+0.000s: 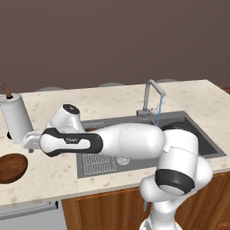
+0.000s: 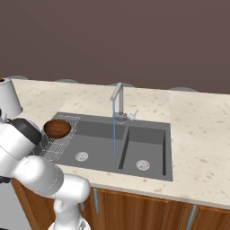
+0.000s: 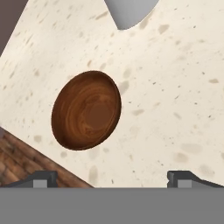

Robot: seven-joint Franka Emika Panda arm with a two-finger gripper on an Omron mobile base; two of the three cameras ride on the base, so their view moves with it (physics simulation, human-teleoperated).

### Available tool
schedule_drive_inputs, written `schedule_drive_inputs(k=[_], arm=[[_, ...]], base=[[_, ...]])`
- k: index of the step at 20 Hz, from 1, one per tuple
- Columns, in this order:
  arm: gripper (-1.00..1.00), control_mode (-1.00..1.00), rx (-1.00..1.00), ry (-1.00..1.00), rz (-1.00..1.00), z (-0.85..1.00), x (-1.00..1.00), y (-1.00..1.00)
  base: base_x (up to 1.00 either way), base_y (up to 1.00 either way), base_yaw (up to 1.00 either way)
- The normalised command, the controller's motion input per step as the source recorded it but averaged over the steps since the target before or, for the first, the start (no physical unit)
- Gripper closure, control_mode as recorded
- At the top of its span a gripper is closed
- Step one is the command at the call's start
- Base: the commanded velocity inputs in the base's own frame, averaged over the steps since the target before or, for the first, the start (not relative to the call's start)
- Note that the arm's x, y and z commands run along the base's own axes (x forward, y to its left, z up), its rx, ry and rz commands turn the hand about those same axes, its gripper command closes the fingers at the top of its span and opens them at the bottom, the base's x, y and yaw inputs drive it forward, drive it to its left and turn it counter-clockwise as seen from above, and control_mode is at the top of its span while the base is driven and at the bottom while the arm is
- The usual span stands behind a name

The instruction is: Rinse each bowl for a few seconds and place them down in the sink or on the counter.

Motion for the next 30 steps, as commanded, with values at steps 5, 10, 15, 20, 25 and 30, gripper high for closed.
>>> schedule_drive_inputs(k=[5,10,15,20,25,30], arm=[[-1.00,-1.00,0.00,0.00,0.00,-0.14,0.00,0.10],[-1.00,-1.00,0.00,0.00,-0.01,-0.12,0.00,0.10],[-1.00,-1.00,0.00,0.00,-0.05,-0.09,-0.03,0.11],[-1.00,-1.00,0.00,0.00,-0.06,-0.12,0.00,0.14],[-1.00,-1.00,0.00,0.00,-0.06,-0.12,0.00,0.09],[-1.00,-1.00,0.00,0.02,-0.07,-0.07,0.04,0.03]], base=[[0.00,0.00,0.00],[0.00,0.00,0.00],[0.00,0.00,0.00],[0.00,0.00,0.00],[0.00,0.00,0.00],[0.00,0.00,0.00]])
